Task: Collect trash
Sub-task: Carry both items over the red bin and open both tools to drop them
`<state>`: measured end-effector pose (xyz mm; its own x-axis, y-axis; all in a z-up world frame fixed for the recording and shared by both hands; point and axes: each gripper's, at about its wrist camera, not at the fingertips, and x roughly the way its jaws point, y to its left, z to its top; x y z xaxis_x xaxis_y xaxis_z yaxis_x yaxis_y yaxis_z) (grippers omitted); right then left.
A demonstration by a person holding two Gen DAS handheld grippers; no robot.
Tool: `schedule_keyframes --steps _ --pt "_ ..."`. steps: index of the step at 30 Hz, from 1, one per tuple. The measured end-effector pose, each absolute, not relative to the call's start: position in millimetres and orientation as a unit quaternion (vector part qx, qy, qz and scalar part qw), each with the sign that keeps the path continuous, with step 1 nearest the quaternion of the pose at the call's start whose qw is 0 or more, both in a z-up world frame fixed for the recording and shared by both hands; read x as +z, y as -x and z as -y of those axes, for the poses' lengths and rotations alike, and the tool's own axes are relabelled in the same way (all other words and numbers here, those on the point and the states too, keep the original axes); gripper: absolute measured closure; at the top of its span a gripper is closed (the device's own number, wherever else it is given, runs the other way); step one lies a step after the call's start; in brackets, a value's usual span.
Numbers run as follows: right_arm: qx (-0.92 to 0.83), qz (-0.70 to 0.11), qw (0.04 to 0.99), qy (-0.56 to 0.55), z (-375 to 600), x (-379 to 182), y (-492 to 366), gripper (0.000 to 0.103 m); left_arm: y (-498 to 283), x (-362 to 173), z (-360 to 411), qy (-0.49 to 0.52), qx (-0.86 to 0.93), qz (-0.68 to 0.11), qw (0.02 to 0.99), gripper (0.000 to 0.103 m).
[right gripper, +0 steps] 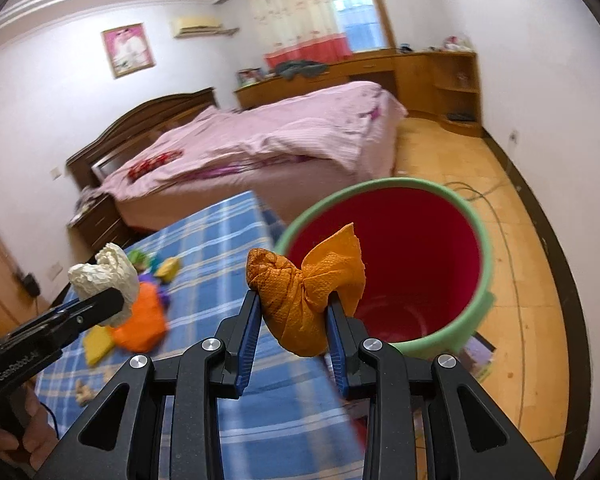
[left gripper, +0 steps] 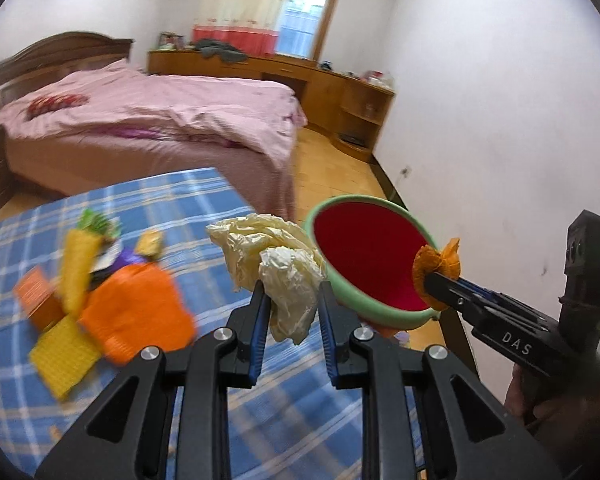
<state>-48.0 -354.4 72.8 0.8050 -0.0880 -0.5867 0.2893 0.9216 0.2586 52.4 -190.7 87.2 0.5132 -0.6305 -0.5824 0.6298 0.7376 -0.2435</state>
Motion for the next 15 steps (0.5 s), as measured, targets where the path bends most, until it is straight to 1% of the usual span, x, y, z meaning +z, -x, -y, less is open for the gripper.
schedule_keyframes --steps 7,15 --pt "-0.134 -0.299 0.923 -0.201 399.2 53.4 47.3 0.07 -72.7 73.3 255.1 -0.019 -0.388 -0.351 0.852 0.08" --pt "-0.159 -0.314 0.912 -0.209 430.5 29.6 35.2 0.07 -89.6 45.9 304.8 -0.044 -0.393 -0.371 0.84 0.08"
